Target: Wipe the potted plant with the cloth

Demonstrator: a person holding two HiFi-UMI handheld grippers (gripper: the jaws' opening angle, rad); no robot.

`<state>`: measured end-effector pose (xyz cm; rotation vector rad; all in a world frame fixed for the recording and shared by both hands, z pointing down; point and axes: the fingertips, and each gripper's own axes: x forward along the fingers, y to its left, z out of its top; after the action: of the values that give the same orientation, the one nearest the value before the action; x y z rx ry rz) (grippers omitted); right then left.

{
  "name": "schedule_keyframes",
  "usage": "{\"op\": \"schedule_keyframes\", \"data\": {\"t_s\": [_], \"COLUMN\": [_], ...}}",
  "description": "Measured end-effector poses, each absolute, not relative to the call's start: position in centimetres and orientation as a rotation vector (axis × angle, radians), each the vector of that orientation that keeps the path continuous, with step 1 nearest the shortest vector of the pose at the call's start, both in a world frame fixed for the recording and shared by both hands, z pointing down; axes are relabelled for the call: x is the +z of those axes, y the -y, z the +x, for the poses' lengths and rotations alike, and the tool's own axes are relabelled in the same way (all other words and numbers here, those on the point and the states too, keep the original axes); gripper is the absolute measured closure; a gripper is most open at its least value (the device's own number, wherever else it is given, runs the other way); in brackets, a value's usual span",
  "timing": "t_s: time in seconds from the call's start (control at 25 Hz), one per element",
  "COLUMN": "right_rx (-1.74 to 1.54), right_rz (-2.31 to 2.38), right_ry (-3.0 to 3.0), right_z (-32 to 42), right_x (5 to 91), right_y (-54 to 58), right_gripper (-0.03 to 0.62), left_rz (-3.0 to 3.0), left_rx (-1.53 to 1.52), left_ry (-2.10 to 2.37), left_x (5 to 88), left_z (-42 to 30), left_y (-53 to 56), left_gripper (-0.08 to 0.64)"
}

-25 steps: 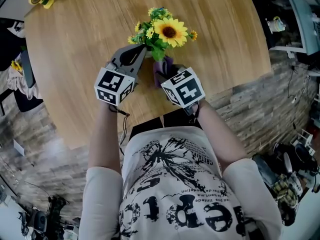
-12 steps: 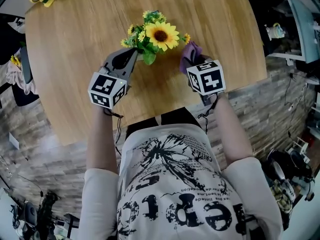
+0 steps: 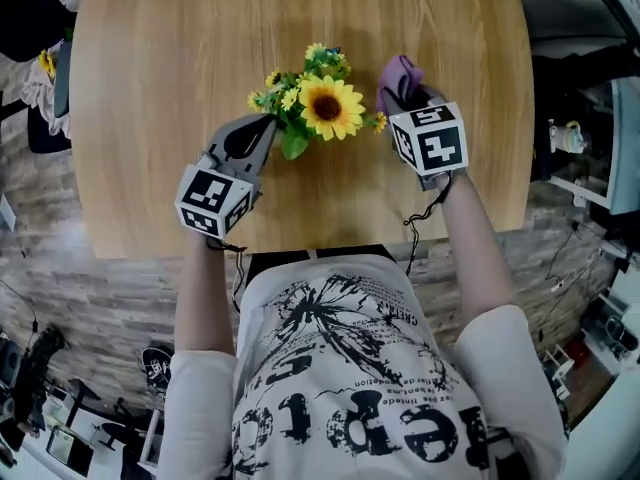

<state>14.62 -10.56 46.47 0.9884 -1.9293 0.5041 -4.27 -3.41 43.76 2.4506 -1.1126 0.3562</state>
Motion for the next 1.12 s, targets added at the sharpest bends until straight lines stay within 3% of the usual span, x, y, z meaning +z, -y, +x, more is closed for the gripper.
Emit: {"op": "schedule_keyframes", "data": {"t_s": [0.68, 1.12], "right_rx": [0.084, -0.023], "right_rz": [0.549, 0.09], "right_ry": [2.143, 2.198], "right_z": [2.4, -4.2], "right_x": [45.9, 47.5], "right_y": [21.0, 16.5], "right_gripper": [0.517, 0.518], "left_rz": [2.33, 2.284], "left_rx": [0.355, 0.304], "left_ry": [1.328, 1.39], "left_x": [43.5, 43.6], "left_z": [-4.6, -4.6], "left_y": [3.9, 4.3], "left_gripper": [0.557, 0.557]}}
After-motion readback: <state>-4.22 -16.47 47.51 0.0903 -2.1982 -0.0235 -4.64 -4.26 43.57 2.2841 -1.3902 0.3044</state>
